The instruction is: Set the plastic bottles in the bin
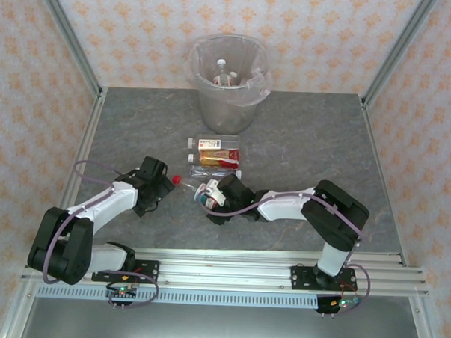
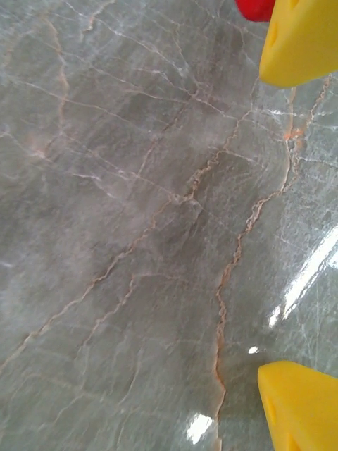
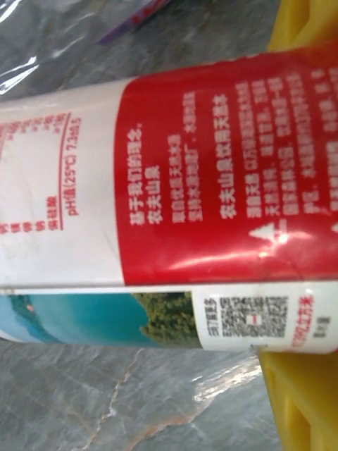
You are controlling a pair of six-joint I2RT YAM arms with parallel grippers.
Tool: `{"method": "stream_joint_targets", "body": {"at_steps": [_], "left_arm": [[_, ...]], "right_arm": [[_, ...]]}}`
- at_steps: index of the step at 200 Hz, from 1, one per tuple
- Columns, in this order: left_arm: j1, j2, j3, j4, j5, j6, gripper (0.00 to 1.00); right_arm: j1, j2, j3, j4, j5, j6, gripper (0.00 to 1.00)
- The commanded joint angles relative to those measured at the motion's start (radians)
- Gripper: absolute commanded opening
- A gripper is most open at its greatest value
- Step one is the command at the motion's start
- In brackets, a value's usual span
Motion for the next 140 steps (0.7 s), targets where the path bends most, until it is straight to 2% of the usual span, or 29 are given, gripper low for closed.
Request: {"method": "stream_joint_targets", "body": {"at_steps": [1, 32, 59, 91, 140], "left_arm": [[-0.011, 0.012, 0.014, 0.010, -0.004, -0.020, 1.00], [-0.016, 0.036, 0.020, 0.026, 0.006, -0.015, 1.00], [-0.027, 0.058, 0.033, 0.027, 0.010, -0.015, 1.00], [-0.034, 0.061, 0.034, 0.024, 0.008, -0.017, 1.00], [-0.034, 0.008, 0.031, 0.001, -0.044, -0.017, 1.00]], "right_arm": [[0.000, 0.042, 0.036, 0.069, 0.080, -0.017, 0.76], [0.001, 0.079, 0.071, 0.069, 0.039, -0.076, 0.88], [0.002, 0.119, 0.119, 0.072, -0.005, -0.094, 0.89], [0.003, 0.140, 0.144, 0.081, 0.028, -0.048, 0.73], [0.003, 0.056, 0.064, 0.102, 0.007, -0.052, 0.50]]}}
